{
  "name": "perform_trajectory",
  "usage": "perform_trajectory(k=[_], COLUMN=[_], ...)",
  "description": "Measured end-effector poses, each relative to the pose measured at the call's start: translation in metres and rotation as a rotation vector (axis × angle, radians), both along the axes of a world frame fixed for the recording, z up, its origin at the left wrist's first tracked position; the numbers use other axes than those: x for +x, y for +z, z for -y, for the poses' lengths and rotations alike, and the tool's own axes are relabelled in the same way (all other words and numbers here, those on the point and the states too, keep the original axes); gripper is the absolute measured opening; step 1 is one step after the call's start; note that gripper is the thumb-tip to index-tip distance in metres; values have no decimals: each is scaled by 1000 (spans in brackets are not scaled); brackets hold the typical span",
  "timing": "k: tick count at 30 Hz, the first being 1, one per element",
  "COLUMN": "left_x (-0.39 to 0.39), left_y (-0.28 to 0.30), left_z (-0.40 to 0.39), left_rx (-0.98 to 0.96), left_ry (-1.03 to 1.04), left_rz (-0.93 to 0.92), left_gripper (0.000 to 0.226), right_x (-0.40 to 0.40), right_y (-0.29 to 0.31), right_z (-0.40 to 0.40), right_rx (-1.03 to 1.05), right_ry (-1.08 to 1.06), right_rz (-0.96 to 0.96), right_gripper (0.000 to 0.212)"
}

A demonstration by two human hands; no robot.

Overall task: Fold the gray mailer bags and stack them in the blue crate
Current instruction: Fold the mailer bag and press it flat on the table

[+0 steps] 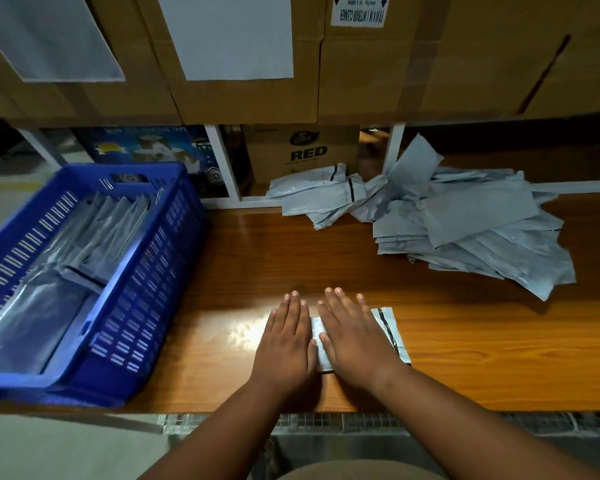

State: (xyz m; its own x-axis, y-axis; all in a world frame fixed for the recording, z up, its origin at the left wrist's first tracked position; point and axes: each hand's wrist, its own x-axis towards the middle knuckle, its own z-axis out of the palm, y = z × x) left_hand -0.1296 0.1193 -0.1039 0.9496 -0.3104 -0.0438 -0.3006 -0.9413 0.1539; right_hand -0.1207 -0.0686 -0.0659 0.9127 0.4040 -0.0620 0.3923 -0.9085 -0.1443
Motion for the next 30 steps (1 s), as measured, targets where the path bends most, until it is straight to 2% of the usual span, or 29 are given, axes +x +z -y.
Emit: perform_trajectory(k=[5,14,30], left_x=[-4,-5,-2], left_y=[-14,-16,-13], left_z=[5,5,4], left_rx=[-35,-28,-45], left_ry=[-39,-37,-61], left_rz=[-24,-31,-28], left_gripper=[74,71,71], right_x=[4,2,7], right_y=[-14,-29,-43], right_z=[-18,-15,-14], right_rx=[-36,2,35], right_ry=[45,-8,-21], right_rz=[57,-24,-33], right_gripper=[64,67,68])
